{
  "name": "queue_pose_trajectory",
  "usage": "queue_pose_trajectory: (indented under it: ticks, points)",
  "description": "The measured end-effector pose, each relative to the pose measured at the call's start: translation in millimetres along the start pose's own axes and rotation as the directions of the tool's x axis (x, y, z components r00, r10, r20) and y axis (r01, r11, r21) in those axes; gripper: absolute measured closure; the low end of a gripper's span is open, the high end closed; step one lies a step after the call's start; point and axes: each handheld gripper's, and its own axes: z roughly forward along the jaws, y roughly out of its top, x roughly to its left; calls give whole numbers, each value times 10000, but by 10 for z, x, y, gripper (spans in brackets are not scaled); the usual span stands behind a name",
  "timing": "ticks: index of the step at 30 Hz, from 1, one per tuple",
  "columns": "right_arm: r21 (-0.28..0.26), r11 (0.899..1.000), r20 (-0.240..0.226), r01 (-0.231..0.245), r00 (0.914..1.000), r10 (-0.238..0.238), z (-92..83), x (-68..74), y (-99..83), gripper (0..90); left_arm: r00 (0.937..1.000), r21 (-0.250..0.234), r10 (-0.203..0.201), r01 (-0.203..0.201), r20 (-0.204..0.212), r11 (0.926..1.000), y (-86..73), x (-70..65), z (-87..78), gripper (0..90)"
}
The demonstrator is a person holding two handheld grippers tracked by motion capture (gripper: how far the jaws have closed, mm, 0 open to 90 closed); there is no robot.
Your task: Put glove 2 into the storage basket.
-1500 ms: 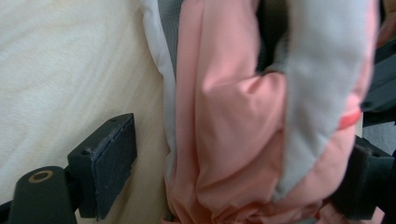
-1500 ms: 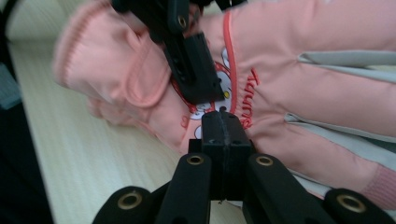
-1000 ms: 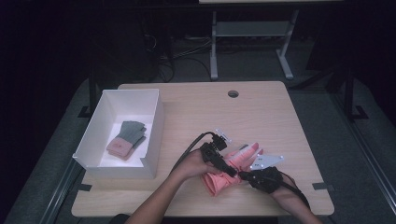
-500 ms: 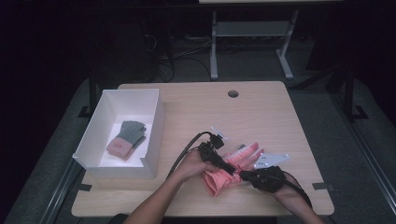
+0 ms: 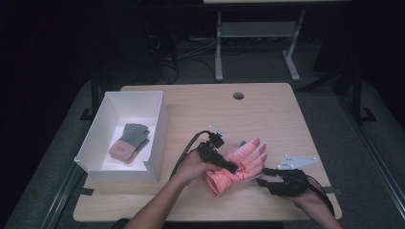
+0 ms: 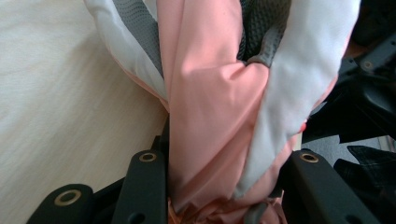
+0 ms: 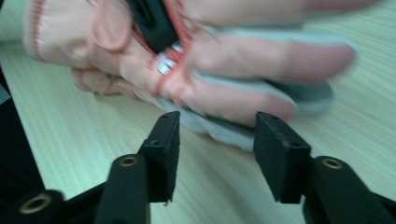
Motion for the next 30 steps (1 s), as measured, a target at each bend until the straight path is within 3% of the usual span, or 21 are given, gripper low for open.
queue_pose_trajectory:
  ticks: [3,7,10,20,24,30]
  points:
    - [-98,9998,102,-164,9998,165,-24,-59,-12,368,9999,-129,18,-20,-113,9999,-4,-16,-64,620]
    - [8,9991,262,-428,9987,427,2,-102,-14,251,9967,-178,200,-214,-786,9996,7,-60,-181,618]
    - [142,9991,446,-389,9983,383,56,-112,-31,152,9965,-457,93,-131,-833,9989,15,-71,-282,616]
    - [305,9990,640,-324,9975,304,125,-156,-76,137,9898,-1204,9,-182,-1422,9926,36,-152,-675,615]
    - [392,9984,649,-417,9971,391,149,-184,-88,137,9833,-1383,93,-349,-1816,9898,42,-223,-839,614]
    - [479,9974,630,-547,9967,517,153,-198,-104,137,9737,-1910,128,-575,-2275,9799,35,-307,-1114,612]
